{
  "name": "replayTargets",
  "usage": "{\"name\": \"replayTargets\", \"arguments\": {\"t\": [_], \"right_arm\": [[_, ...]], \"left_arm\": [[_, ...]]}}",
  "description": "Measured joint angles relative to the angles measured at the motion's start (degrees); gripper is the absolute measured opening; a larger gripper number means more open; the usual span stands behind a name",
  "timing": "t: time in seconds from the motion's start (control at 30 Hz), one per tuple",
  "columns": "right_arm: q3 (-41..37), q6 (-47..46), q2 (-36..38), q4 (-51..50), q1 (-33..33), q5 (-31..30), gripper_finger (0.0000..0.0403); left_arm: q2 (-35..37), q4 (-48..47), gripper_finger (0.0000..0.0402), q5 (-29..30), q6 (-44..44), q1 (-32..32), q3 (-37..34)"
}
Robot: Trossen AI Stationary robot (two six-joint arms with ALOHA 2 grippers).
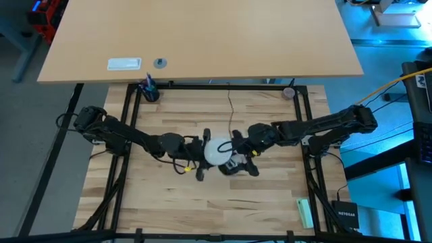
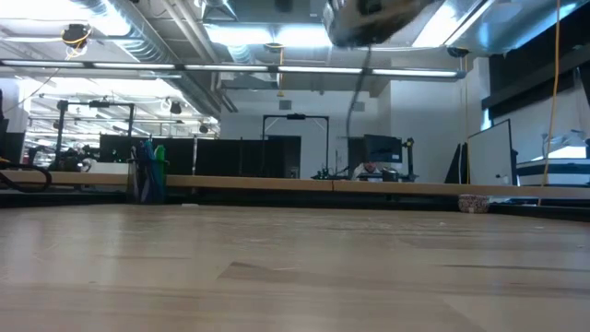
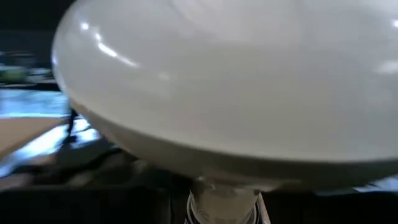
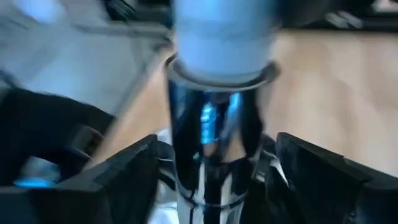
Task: Screw lightbulb
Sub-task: Remove the lightbulb from the lamp
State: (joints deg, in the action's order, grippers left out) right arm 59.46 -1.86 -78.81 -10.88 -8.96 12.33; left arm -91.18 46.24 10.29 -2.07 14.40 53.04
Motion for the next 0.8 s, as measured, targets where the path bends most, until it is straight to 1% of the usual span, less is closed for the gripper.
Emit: {"name": "replayTargets", "arguments": {"t": [0.1,0.17,0.27,0.33,0.4,0.47,0.5,0.57,0.63,0.73,0.8], "right_arm": [[-3.5,-1.4,-1.3,11.2,0.5,9.2,0.0304],[-4.6,-2.8,-2.4,16.2,0.5,13.5,0.0288],[-4.7,-4.1,-4.1,20.5,0.4,15.7,0.0266],[-4.7,-4.4,-5.3,21.4,0.4,16.2,0.0248],[-4.7,-4.4,-5.9,21.3,0.4,14.9,0.0220],[-4.7,-4.3,-6.1,20.6,0.4,12.1,0.0181],[-4.7,-4.3,-6.1,19.9,0.4,10.6,0.0173],[-4.7,-4.4,-6.0,18.2,0.3,6.7,0.0173],[-4.7,-4.3,-5.6,15.7,-0.2,0.7,0.0173],[-4.3,-4.7,-5.2,11.5,-1.7,-14.9,0.0173],[-4.0,-6.4,-5.6,9.7,-2.8,-27.9,0.0173]], "left_arm": [[0.1,-0.4,0.0139,-6.8,-0.5,-0.8,0.0],[0.1,-2.0,0.0139,-9.0,-1.3,-1.3,0.0],[0.1,-2.5,0.0139,-11.2,-1.9,-1.7,0.0],[0.1,-2.5,0.0139,-11.8,-1.8,-1.9,0.0],[0.1,-2.6,0.0139,-11.8,-1.8,-2.0,0.0],[0.1,-2.7,0.0139,-11.5,-2.4,-2.1,0.0],[0.1,-3.0,0.0139,-10.8,-3.1,-2.1,0.0],[0.1,-4.8,0.0139,-7.1,-4.5,-2.0,0.0],[0.1,-6.4,0.0139,-1.2,-6.0,-1.6,0.0],[0.1,-7.7,0.0139,10.8,-7.7,-0.8,0.0],[-0.2,-7.7,0.0139,19.1,-8.9,-0.3,0.0]]}}
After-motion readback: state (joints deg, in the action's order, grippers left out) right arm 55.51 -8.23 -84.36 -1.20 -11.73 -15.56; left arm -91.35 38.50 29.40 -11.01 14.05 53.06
